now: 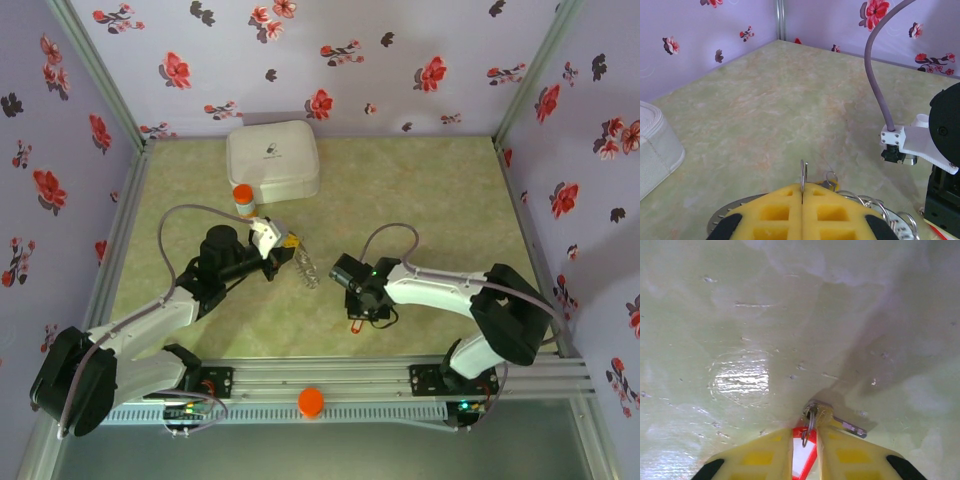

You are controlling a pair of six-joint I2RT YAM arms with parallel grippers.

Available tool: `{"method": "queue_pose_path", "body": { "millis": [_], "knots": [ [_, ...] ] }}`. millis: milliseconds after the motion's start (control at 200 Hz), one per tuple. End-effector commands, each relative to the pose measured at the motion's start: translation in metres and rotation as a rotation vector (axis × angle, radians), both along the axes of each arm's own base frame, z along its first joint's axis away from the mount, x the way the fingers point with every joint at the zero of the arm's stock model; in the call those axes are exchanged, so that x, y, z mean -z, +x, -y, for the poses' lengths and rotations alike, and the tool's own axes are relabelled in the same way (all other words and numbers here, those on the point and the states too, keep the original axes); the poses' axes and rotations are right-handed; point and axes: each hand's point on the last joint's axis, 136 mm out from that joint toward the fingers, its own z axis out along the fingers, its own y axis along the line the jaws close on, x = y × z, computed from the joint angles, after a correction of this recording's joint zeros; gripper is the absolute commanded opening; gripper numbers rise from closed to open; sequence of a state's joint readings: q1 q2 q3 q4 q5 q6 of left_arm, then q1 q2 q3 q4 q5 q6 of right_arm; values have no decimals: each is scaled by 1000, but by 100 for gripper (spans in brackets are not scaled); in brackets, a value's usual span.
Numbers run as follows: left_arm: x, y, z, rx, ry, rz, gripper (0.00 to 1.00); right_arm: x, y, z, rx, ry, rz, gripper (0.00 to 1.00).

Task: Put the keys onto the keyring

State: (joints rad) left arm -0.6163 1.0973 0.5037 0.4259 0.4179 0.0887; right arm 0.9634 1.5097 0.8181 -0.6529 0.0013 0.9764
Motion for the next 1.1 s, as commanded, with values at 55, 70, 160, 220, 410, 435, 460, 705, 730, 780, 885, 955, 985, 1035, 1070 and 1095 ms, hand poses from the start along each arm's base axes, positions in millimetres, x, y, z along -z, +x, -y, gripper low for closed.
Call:
{"method": "queue_pose_path", "body": {
  "millis": [55, 70, 160, 220, 410, 435, 460, 705, 730, 780, 885, 955, 985, 1035, 1070, 1095],
  "knots": [
    [-9, -3, 1, 15, -2, 50, 0, -4, 6, 1, -9, -31, 37, 19],
    [-9, -3, 1, 15, -3, 50, 0, -4, 6, 1, -8, -34, 37, 18],
    [-9, -4, 1, 16, -3, 56, 0, -4, 6, 3, -9, -42, 35, 17],
    [-10, -4, 1, 16, -4, 57, 0, -4, 5, 3, -12, -41, 34, 16],
    [-12, -4, 0, 16, -2, 65, 0, -6, 6, 3, -18, -37, 42, 11],
    [-11, -4, 0, 15, -1, 63, 0, -6, 6, 2, -22, -35, 43, 11],
    [-11, -5, 0, 15, 0, 62, 0, -6, 6, 2, -25, -35, 42, 10],
    [-12, -5, -2, 13, 4, 69, 0, -7, 6, 3, -41, -37, 46, 5],
    [-12, -5, -1, 13, 5, 71, 0, -6, 6, 3, -40, -41, 43, 8],
    [-12, -5, -2, 14, 5, 71, 0, -5, 6, 4, -45, -51, 36, 18],
    [-12, -5, -2, 12, 6, 73, 0, -4, 6, 1, -55, -51, 27, 20],
    [-12, -5, -2, 12, 7, 73, 0, -5, 6, 0, -56, -44, 33, 17],
    [-12, -5, -2, 13, 7, 73, 0, -6, 7, 0, -57, -44, 35, 16],
    [-13, -5, -2, 12, 9, 73, 0, -6, 7, 0, -60, -48, 37, 14],
    [-13, -6, -2, 12, 9, 73, 0, -6, 7, 1, -63, -50, 35, 13],
    [-12, -6, -2, 13, 10, 72, 0, -6, 7, 0, -66, -51, 35, 12]
  ]
}}
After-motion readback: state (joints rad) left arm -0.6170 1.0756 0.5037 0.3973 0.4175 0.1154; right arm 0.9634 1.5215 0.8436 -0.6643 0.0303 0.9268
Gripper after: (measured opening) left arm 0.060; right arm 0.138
